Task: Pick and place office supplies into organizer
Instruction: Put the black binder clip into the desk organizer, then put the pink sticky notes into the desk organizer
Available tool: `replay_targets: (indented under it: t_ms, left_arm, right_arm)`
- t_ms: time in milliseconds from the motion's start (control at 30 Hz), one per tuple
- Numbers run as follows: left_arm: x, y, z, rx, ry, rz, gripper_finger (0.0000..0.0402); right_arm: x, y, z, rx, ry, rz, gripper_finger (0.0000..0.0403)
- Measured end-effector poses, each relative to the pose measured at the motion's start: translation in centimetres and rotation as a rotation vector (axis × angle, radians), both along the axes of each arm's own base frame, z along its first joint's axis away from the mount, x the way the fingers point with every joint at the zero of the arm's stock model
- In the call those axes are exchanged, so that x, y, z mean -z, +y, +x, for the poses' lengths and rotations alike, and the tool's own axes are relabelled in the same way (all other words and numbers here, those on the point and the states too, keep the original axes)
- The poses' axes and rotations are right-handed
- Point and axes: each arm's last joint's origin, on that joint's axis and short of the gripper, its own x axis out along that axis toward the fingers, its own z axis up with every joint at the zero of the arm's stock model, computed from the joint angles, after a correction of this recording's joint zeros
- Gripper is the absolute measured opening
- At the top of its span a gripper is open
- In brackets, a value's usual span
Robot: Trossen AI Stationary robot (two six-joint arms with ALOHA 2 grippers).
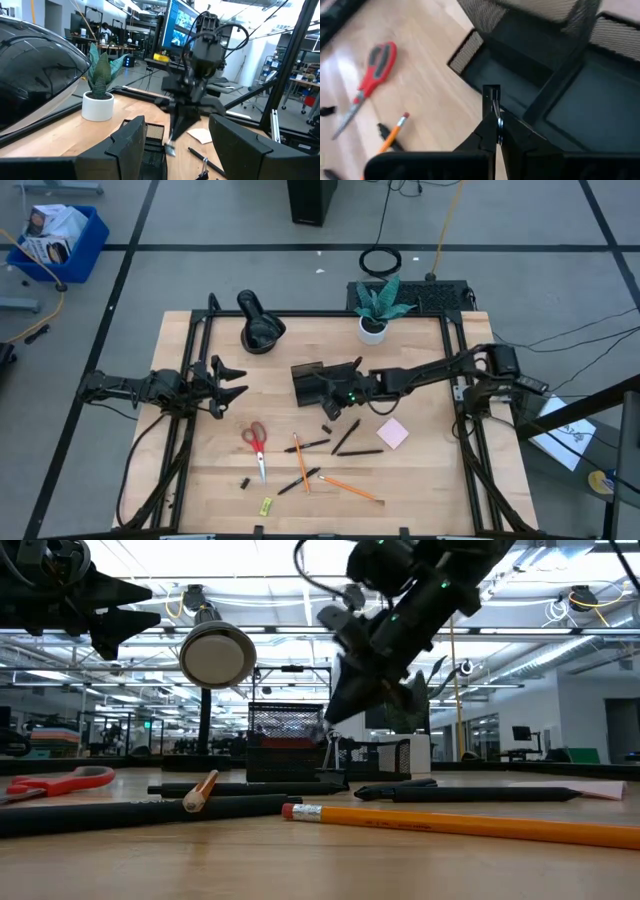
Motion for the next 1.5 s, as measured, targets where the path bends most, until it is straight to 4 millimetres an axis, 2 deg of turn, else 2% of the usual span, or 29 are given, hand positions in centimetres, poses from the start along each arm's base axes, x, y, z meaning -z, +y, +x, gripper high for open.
replay_targets:
  t_ms: [133, 400, 700, 867, 967, 1267, 1500]
  left_arm:
    - [0.0, 0.0, 0.0, 0.0, -0.001, 0.0, 0.0225]
    - [0.0, 0.0, 0.0, 0.0, 0.0, 0.0, 0.0225]
    - [0.0, 0.0, 0.0, 0.0, -0.002, 0.0, 0.0225]
    - [0.0, 0.0, 0.0, 0.0, 0.003, 0.001, 0.0225]
    - [0.0, 0.0, 0.0, 0.0, 0.0, 0.0, 0.0225]
    - [0.0, 0.0, 0.0, 0.0, 0.0, 0.0, 0.0225]
    - [0.0, 0.0, 0.0, 0.0, 0.0, 0.0, 0.0225]
  right_arm:
    - [0.2, -0.2, 1.2, -0.005, -0.007, -0.006, 0.0004]
    - [-1.5, -0.4, 2.7, -0.016, -0.113, -0.035, 0.0004]
    - [1.2, -2.0, 3.0, 0.031, -0.024, 0.01, 0.0004]
    - [1.3, -2.2, 3.1, 0.029, -0.026, -0.002, 0.0008]
    - [1.3, -2.3, 3.1, 0.046, -0.028, -0.029, 0.0025]
    - [0.9, -2.2, 3.4, 0.024, -0.07, -0.054, 0.0119]
    - [-1.3, -0.3, 2.7, -0.109, -0.088, -0.122, 0.0143]
